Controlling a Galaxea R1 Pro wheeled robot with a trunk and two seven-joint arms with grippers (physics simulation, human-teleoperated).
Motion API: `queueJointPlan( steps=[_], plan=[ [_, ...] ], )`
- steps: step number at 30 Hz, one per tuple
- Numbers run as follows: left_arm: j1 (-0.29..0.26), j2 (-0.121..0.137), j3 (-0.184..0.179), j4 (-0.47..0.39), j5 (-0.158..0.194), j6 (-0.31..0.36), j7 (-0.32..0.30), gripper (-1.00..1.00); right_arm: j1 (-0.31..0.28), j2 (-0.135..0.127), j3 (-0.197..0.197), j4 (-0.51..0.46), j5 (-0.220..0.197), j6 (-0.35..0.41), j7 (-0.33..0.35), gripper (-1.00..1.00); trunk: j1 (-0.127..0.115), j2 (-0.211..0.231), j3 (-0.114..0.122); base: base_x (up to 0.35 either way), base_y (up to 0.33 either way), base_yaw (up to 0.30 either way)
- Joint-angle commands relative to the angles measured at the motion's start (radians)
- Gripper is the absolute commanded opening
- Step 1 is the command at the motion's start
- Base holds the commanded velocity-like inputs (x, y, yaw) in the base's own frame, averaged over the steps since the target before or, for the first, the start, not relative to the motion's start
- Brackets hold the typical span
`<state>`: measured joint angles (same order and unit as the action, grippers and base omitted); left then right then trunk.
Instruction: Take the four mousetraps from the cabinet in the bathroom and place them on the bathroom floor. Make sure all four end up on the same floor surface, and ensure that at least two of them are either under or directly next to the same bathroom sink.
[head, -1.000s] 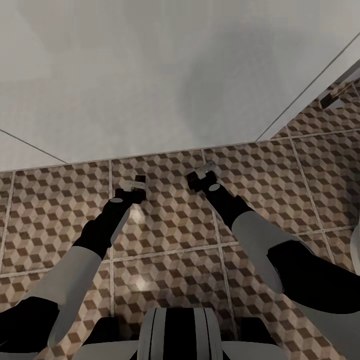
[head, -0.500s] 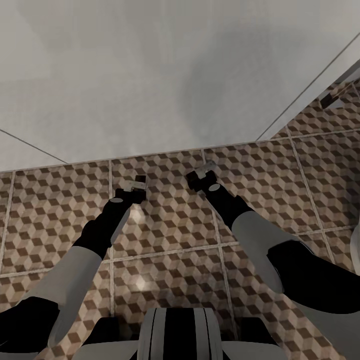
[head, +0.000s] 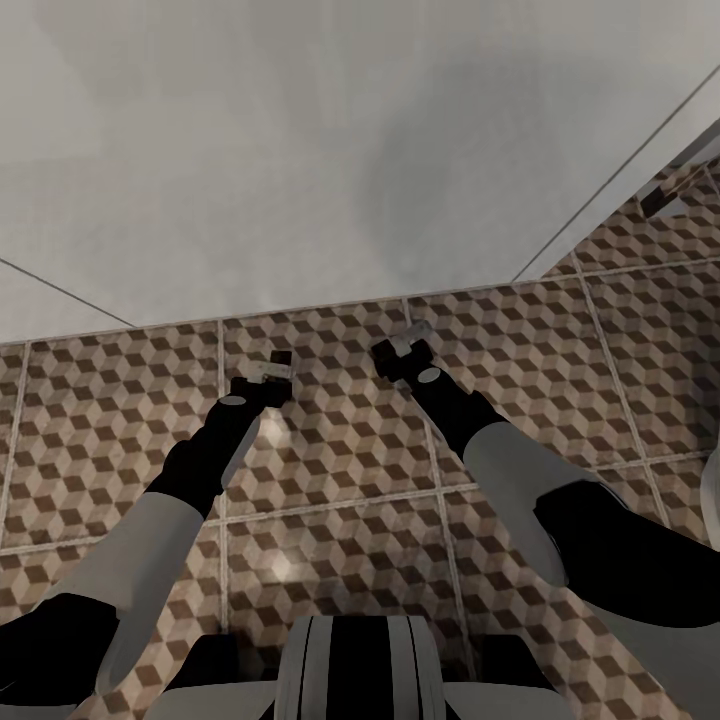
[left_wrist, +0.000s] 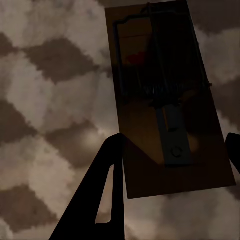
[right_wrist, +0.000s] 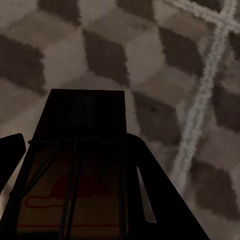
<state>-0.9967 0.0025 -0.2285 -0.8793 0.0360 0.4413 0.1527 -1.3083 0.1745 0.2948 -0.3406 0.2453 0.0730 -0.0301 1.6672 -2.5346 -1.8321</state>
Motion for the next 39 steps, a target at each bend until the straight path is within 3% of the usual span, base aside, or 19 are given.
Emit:
queueJointPlan(
  steps=[1,39],
  plan=[
    [0.000,0.001,-0.003,-0.001,0.003,0.005,0.007,-1.00,0.000,0.000,0.003,-0.001,0.009,0.006,-0.004,-1.00,0.000,0.000,0.000,0.000,0.000,0.000],
    [0.000,-0.004,-0.005,0.014,0.002,0.005,0.007,-1.00,0.000,0.000,0.003,0.012,0.011,0.002,-0.004,-1.00,0.000,0.000,0.000,0.000,0.000,0.000]
  ],
)
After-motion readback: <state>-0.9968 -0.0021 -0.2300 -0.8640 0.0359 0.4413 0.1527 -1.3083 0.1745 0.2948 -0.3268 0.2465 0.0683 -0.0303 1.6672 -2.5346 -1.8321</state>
